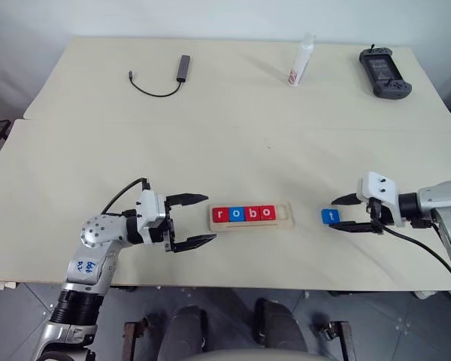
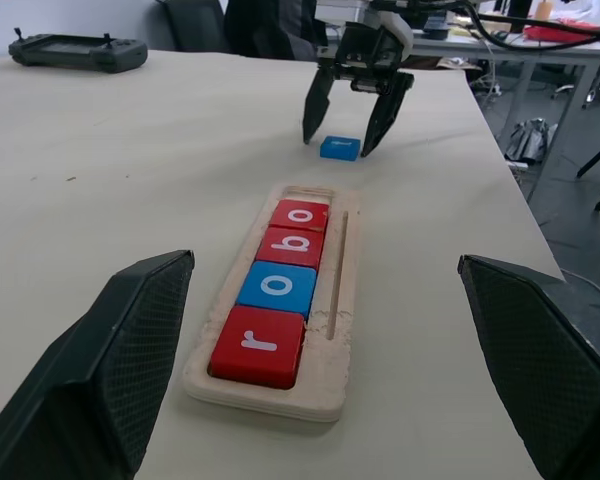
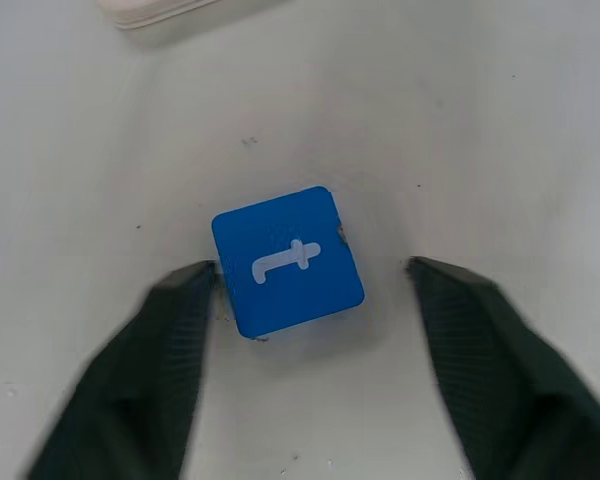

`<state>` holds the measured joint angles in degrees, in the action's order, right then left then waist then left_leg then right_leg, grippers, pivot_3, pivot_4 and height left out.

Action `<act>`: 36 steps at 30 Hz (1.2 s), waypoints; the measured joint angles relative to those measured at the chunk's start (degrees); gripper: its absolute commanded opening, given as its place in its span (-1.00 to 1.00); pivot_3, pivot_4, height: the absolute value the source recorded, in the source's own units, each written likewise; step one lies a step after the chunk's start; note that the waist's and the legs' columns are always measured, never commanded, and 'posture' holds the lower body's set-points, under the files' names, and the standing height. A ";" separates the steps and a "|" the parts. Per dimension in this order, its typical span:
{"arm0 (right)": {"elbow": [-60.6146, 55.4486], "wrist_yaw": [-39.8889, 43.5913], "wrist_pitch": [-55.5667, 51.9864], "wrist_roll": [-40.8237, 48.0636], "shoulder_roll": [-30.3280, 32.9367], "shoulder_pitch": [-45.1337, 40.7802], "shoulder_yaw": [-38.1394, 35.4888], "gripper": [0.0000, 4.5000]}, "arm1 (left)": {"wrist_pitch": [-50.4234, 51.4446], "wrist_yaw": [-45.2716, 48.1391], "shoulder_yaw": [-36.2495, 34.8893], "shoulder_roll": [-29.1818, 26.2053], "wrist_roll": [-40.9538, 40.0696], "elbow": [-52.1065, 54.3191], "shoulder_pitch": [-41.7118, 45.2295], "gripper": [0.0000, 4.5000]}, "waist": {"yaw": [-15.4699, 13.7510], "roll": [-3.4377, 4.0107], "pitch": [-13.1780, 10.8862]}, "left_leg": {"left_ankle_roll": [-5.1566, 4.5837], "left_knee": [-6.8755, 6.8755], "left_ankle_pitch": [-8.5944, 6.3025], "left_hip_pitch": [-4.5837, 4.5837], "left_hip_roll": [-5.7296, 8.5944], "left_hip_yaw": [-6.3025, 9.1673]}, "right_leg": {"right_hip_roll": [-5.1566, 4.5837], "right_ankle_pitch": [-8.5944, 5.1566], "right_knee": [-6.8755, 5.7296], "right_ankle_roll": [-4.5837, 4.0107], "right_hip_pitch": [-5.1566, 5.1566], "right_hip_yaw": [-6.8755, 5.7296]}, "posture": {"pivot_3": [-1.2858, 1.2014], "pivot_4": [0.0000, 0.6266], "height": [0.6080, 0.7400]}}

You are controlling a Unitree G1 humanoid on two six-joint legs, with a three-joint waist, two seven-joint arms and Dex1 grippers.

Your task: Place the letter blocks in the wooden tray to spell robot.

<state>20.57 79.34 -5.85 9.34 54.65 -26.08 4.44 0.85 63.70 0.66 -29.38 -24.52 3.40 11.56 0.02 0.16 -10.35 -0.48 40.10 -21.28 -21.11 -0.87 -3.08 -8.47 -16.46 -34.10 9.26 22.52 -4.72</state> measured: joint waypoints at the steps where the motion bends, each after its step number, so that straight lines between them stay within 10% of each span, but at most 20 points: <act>1: 0.24 0.04 0.34 -0.24 -0.24 -0.24 0.05 -0.20 | 0.05 -0.21 -0.15 -0.05 -0.01 0.30 -0.01 1.00 | 0.00 0.00 0.00 | 0.00 0.01 0.00 0.00 0.00 0.00 | 0.00 0.00 0.00 0.00 -0.01 0.00 | 0.03 -0.52 1.00; 29: -12.21 -0.40 -15.36 -3.64 -8.15 -11.30 11.49 -0.35 | 2.09 -5.82 -1.60 -0.44 -0.15 7.00 -5.64 1.00 | 0.09 0.07 -0.03 | 0.07 0.01 0.03 -0.10 0.02 0.12 | -0.05 0.02 0.00 -0.04 0.04 -0.17 | 0.03 -0.52 1.00; 36: -13.91 -0.13 -17.48 -3.55 -10.14 -11.71 11.92 0.71 | 2.21 -6.61 -1.77 -0.43 -0.15 7.14 -5.64 1.00 | 0.12 0.07 -0.03 | 0.08 0.01 0.04 -0.10 0.01 0.13 | -0.04 0.02 -0.01 -0.04 0.04 -0.17 | 0.03 -0.52 1.00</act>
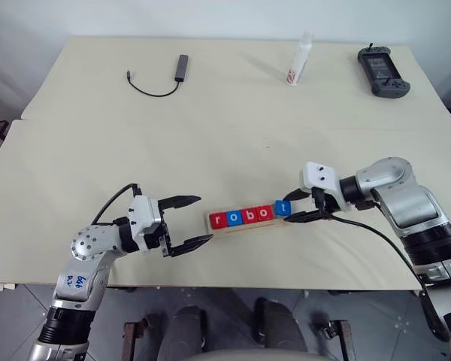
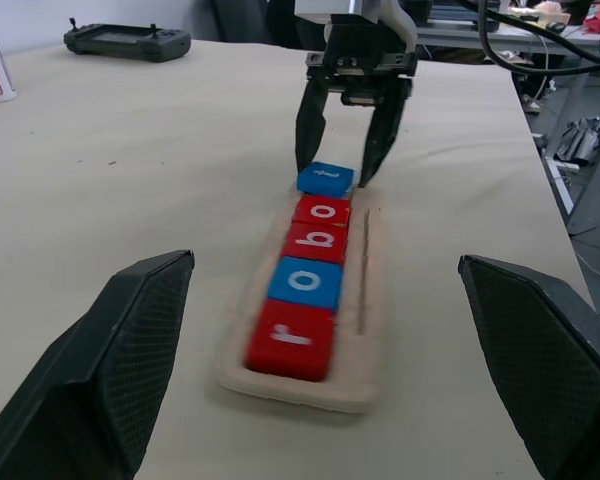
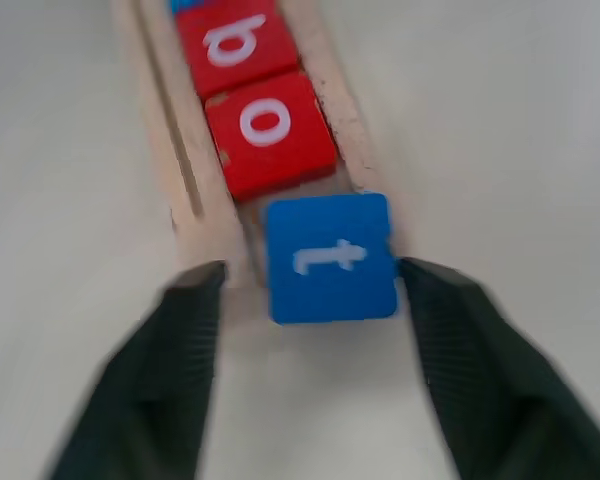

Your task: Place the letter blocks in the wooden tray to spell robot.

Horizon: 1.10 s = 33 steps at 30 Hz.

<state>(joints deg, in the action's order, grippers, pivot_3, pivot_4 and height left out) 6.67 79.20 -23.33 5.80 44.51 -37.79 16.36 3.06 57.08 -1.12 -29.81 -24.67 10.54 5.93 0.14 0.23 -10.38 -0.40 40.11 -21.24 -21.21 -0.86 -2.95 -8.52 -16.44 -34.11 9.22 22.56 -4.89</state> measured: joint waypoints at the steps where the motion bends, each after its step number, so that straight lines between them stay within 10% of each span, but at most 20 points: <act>1: -0.25 -0.02 -0.58 0.19 -0.12 0.01 0.00 0.87 | 0.00 -0.01 0.00 0.00 0.00 0.00 0.00 1.00 | 0.00 0.00 0.00 | 0.00 0.00 0.00 0.00 0.00 0.00 | 0.00 0.00 0.00 0.00 0.00 0.00 | 0.03 -0.52 1.00; 7: -2.56 -0.67 -1.69 2.58 1.85 0.47 -3.59 1.00 | 0.09 0.02 0.01 0.00 0.00 0.00 0.05 1.00 | -0.24 0.00 0.00 | -0.01 0.00 0.00 -0.02 0.03 0.02 | -0.01 0.00 0.01 0.00 0.00 0.00 | 0.03 -0.52 1.00; 10: -2.52 -0.71 -1.71 3.24 3.67 0.86 -5.62 0.74 | 0.10 0.03 0.02 -0.01 0.00 0.00 0.06 1.00 | -0.08 0.00 0.00 | -0.01 -0.01 0.00 -0.02 0.01 0.01 | -0.01 0.00 0.01 0.00 0.00 0.00 | 0.03 -0.52 1.00; 21: 1.72 -6.38 1.98 0.69 0.86 1.36 -4.62 -0.98 | 0.10 0.15 0.02 -0.98 0.26 -0.03 0.04 1.00 | 0.09 0.00 0.00 | 0.00 -0.01 0.00 0.01 0.00 -0.03 | 0.00 0.00 -0.01 0.00 0.01 0.01 | 0.03 -0.52 1.00; 33: 0.03 -6.71 0.17 -0.12 -1.30 0.97 -1.65 -0.98 | -0.12 0.59 -0.29 -4.41 1.40 -1.36 -1.50 1.00 | 0.07 0.00 0.00 | 0.00 -0.02 0.00 0.00 0.00 -0.01 | 0.00 0.00 0.00 0.00 0.01 0.00 | 0.03 -0.52 1.00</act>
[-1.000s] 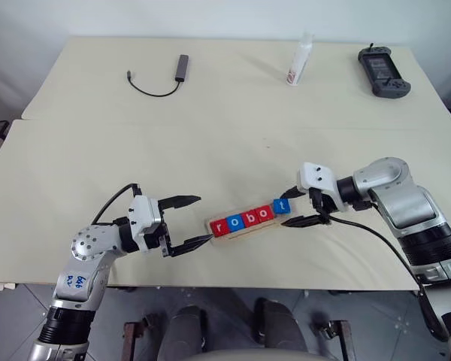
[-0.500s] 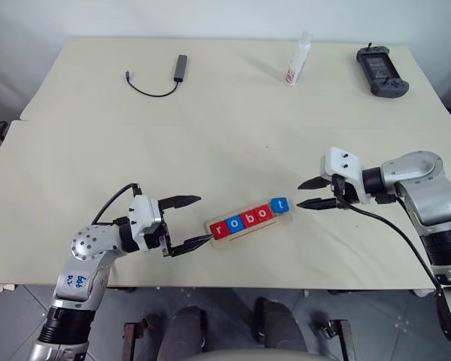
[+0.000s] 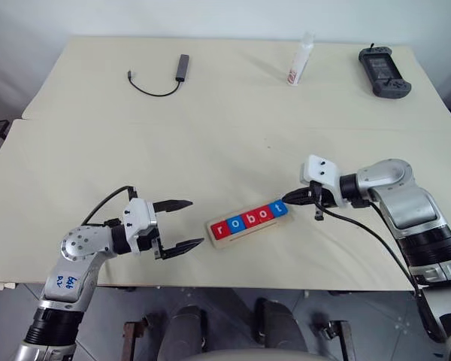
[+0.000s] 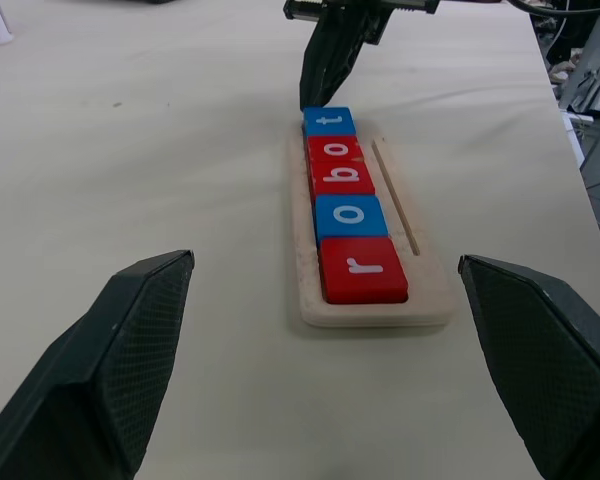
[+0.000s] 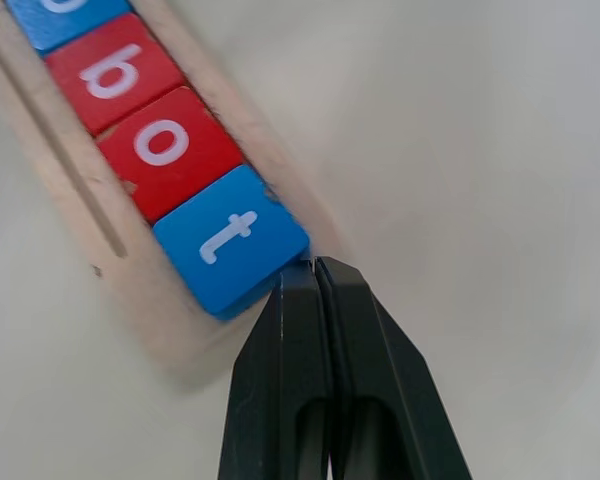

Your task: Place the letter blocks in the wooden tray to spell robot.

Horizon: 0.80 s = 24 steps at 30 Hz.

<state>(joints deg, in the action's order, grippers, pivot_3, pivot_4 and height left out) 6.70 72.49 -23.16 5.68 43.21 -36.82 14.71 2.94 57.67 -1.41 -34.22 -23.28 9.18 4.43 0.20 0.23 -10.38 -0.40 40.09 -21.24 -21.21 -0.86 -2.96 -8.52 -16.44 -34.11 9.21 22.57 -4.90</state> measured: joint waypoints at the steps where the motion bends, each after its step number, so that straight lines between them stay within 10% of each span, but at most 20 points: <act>1: -0.01 0.01 -0.26 0.00 -0.05 0.00 0.13 -0.98 | -0.01 -0.02 0.00 0.00 0.00 0.00 -0.18 1.00 | 0.00 0.00 0.00 | 0.00 0.00 0.00 0.00 0.00 0.00 | 0.00 0.00 0.00 0.00 0.00 0.00 | 0.03 -0.52 1.00; 24: -7.92 -2.01 -3.79 2.26 3.30 8.46 -2.65 -0.98 | -0.02 -0.15 -0.51 -0.48 -0.01 0.01 -0.76 1.00 | -0.10 0.00 0.00 | 0.00 0.00 0.00 0.02 -0.01 -0.01 | 0.01 0.00 -0.01 0.00 -0.01 0.00 | 0.03 -0.52 1.00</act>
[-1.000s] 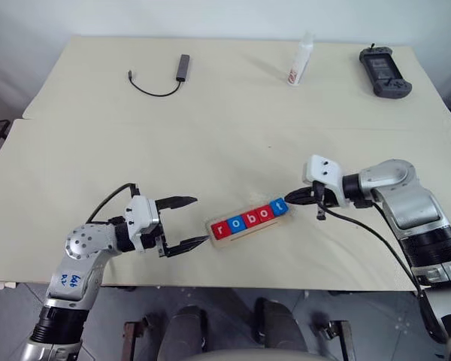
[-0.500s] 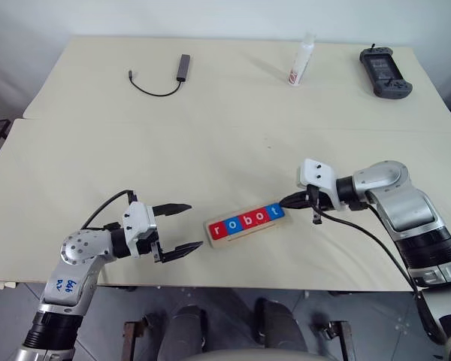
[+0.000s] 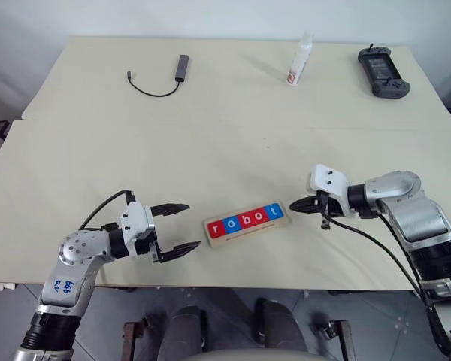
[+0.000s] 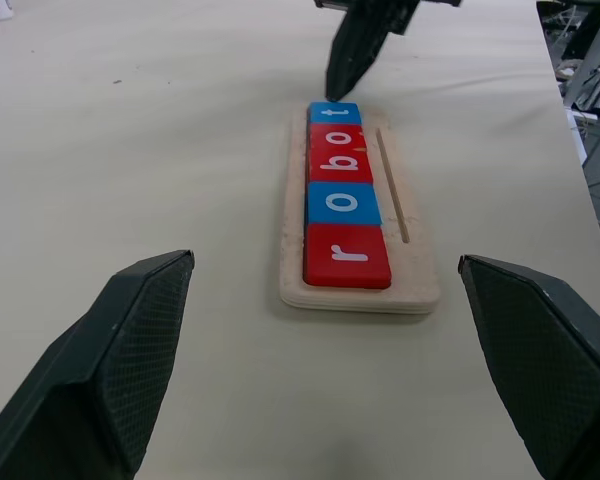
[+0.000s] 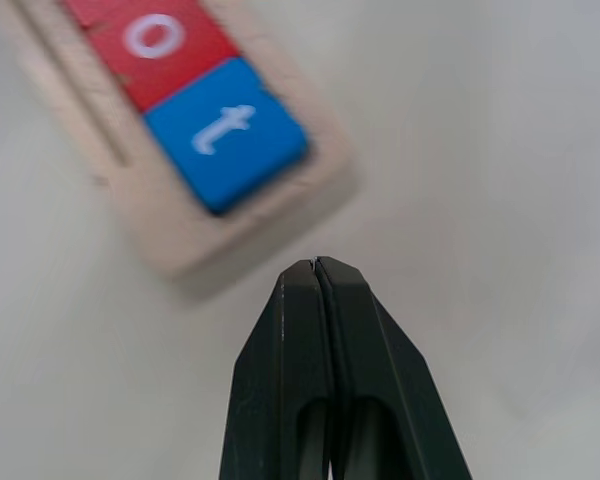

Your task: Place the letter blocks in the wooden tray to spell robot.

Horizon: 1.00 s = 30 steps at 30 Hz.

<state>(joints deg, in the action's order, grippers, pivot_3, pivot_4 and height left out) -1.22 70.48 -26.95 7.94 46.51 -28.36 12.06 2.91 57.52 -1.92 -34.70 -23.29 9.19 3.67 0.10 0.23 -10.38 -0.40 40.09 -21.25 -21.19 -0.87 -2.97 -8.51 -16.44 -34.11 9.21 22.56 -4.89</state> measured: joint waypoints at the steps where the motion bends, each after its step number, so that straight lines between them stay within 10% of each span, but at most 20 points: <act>1: -1.24 0.26 -0.77 0.51 0.02 0.69 0.03 -0.98 | 0.00 0.15 -0.01 -0.05 -0.01 0.00 0.12 1.00 | -0.01 0.00 0.00 | 0.00 0.00 0.00 0.00 0.01 0.00 | 0.00 0.00 0.00 0.00 0.00 0.01 | 0.03 -0.52 1.00; 20: -10.41 -0.80 -7.39 5.82 4.08 7.45 -2.65 -0.98 | -0.04 2.52 -0.32 -0.31 -0.07 -1.78 1.60 1.00 | -0.12 0.00 0.00 | -0.01 0.00 0.00 -0.01 0.01 0.01 | -0.01 0.00 0.00 0.00 0.00 0.00 | 0.03 -0.52 1.00; 30: -9.03 2.79 9.83 15.25 2.51 21.45 -25.01 0.28 | 0.14 6.09 -5.86 -3.86 -2.66 -5.98 1.24 1.00 | -0.55 -0.01 -0.01 | -0.03 -0.02 -0.02 0.03 0.02 -0.02 | 0.00 0.00 0.02 0.00 -0.05 0.01 | 0.03 -0.52 1.00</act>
<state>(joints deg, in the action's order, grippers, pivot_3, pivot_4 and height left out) -10.25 73.27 -17.13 23.19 49.02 -6.92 -12.95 3.06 63.62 -7.78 -38.56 -25.95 3.22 4.91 -0.46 0.22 -10.38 -0.43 40.07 -21.26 -21.16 -0.85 -2.99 -8.51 -16.44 -34.09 9.21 22.51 -4.88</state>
